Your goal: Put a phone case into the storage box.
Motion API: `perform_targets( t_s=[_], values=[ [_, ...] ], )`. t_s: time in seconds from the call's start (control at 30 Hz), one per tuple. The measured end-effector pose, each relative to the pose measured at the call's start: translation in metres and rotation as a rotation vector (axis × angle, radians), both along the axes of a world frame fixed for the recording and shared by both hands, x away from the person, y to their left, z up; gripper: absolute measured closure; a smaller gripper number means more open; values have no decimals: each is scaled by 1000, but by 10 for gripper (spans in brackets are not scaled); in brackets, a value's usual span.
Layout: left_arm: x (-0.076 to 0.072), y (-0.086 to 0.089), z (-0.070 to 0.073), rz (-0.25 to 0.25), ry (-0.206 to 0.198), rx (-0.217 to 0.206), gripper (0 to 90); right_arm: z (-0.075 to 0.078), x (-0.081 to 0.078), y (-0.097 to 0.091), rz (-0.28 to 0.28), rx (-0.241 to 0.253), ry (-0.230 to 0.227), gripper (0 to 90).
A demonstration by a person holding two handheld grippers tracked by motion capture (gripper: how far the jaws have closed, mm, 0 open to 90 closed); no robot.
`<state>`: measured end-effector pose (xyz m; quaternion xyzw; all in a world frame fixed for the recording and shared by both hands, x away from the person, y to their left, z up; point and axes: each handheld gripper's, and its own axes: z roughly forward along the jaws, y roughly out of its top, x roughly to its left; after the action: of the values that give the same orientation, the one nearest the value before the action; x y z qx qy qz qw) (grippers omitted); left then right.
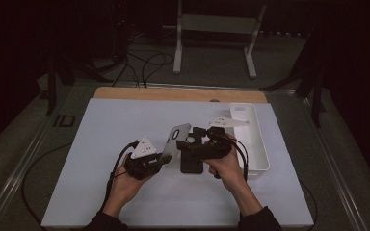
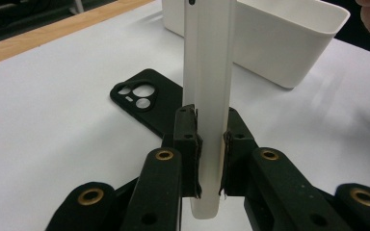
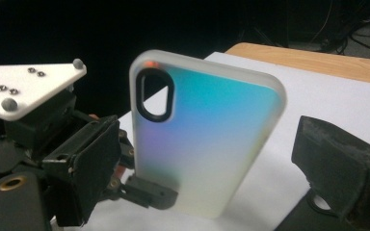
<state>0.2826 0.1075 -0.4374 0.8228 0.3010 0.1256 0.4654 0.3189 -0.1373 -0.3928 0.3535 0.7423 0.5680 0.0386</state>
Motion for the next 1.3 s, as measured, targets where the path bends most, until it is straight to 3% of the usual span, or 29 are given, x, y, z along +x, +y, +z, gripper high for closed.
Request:
perform_targets(
  t_s=[0.23, 0.57, 1.0, 1.03, 1.07, 1.1, 1.27, 1.3],
  values=[
    [-1, -2, 0, -7, -2, 3, 810, 0, 2, 5, -25, 49, 28, 100],
    [-2, -11, -4, -38, 7, -5, 811, -1, 4, 12, -80, 72, 41, 149],
    [-2, -11, -5, -47, 13, -4, 809, 0, 1, 16, -83, 50, 6, 168],
    [-3, -10, -5, -34, -5, 2, 809, 0, 1, 16, -83, 50, 6, 168],
    [-3, -9, -5, -20, -8, 2, 615, 1, 1, 17, -82, 27, -3, 169],
    [-2, -7, -5, -4, -12, 7, 534, 1, 1, 16, -83, 23, -6, 169],
    [-2, 4, -4, 57, -20, -3, 335, 1, 2, 13, -82, 24, -6, 169],
    [-3, 9, -4, 91, -32, -4, 248, 1, 2, 12, -72, 36, 3, 169]
  ],
)
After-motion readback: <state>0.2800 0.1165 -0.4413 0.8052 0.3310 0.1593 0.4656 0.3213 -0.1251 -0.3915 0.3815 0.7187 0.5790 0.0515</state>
